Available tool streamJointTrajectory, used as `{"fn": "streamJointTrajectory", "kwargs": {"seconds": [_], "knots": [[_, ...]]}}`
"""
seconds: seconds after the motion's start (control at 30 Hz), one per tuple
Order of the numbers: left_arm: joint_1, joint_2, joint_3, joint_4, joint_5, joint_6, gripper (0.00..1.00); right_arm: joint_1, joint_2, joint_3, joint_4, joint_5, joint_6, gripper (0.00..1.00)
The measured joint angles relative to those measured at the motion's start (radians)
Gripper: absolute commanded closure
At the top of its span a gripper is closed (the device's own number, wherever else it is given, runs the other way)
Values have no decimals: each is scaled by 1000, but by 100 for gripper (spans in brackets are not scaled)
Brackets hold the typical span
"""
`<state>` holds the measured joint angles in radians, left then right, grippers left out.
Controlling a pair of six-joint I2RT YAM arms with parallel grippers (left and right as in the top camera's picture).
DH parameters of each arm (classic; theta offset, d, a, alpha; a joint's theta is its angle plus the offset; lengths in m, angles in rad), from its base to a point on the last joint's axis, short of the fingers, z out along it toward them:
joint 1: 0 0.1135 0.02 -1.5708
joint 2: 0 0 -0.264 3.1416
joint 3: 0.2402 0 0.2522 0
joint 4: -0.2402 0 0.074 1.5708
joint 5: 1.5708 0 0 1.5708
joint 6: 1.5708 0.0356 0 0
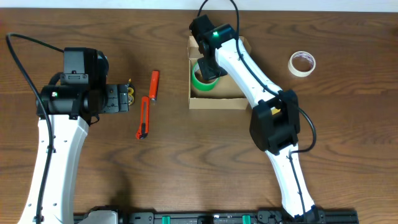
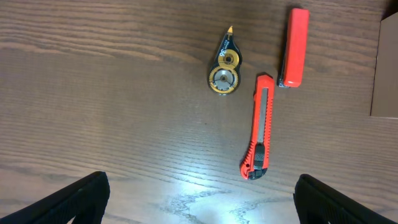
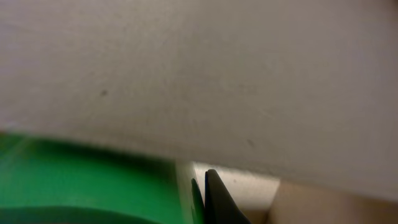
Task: Pack container
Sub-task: 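Open the right gripper and withdraw toward the beige tape roll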
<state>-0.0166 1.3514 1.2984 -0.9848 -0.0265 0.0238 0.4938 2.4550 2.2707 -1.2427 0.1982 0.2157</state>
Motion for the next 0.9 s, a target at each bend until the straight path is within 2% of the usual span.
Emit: {"fn": "streamJointTrajectory", "kwargs": {"seconds": [0.1, 0.13, 0.2, 0.33, 0.43, 0.53, 0.9], "knots": [[0, 0, 0, 0, 0, 0, 5, 0, 9, 0, 3, 0, 0, 98], [0, 0, 0, 0, 0, 0, 5, 0, 9, 0, 4, 0, 0, 93], [0, 0, 0, 0, 0, 0, 5, 0, 9, 0, 10, 1, 0, 92], [0, 0, 0, 0, 0, 0, 5, 0, 9, 0, 26, 1, -3, 75], [0, 0, 0, 0, 0, 0, 5, 0, 9, 0, 29, 2, -9, 73], [0, 0, 0, 0, 0, 0, 5, 0, 9, 0, 24, 2, -11, 77], [0, 0, 0, 0, 0, 0, 4, 0, -42, 17, -105, 1, -19, 70]]}}
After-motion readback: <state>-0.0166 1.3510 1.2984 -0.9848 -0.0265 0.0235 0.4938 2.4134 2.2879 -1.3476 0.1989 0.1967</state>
